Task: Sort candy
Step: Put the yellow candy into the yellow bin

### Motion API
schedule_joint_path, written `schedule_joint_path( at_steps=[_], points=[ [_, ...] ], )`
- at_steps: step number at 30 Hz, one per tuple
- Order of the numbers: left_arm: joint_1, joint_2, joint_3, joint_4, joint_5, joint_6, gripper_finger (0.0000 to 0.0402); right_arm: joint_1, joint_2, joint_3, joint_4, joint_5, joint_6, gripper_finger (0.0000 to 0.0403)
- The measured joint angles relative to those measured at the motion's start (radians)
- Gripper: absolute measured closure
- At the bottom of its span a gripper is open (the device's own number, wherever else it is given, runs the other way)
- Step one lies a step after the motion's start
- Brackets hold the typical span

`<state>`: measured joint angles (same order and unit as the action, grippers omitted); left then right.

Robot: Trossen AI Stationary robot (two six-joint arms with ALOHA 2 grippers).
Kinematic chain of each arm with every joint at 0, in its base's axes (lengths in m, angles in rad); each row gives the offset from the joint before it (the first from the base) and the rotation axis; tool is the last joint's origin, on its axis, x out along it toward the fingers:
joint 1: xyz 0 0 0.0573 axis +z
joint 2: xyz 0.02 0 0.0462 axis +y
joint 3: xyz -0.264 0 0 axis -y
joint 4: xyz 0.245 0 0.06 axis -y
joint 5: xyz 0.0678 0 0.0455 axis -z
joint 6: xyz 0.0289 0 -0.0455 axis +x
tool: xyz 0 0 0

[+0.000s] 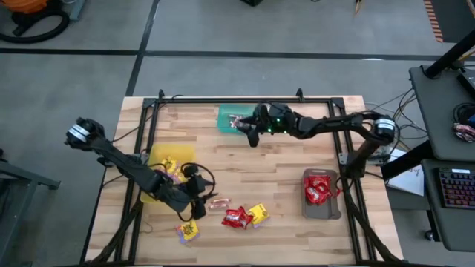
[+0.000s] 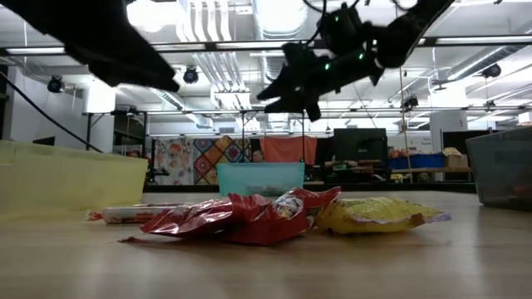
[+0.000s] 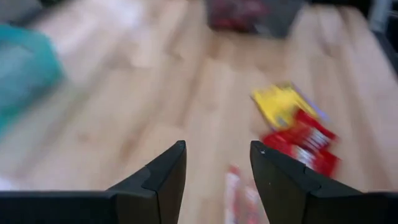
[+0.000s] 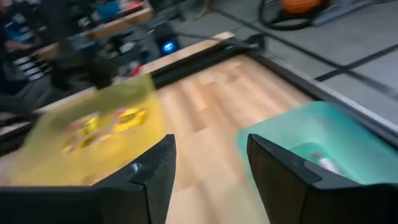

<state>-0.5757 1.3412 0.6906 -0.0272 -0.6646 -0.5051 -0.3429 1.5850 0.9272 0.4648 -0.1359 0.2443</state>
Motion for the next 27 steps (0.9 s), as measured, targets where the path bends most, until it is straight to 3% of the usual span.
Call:
schedule_joint_path(
  at_steps=[6,10,20,27],
  points=[
    [-0.001,0.057,0.029,-0.003,0.208,-0.129,0.0239,0.1,-0.089,0.001,-0.163,-0.003,-0.032,0.0222],
    [-0.012,0.103,0.112,-0.105,0.353,-0.201,0.0239,0.16,-0.121,0.001,-0.225,0.006,-0.036,0.0223],
    [-0.09,0.336,0.446,-0.605,0.437,-0.261,0.0239,0.239,-0.137,0.001,-0.253,0.06,-0.059,0.0223],
    [-0.145,0.455,0.492,-0.659,0.589,-0.367,0.0239,0.253,-0.137,0.001,-0.254,0.06,-0.06,0.0223]
  ],
)
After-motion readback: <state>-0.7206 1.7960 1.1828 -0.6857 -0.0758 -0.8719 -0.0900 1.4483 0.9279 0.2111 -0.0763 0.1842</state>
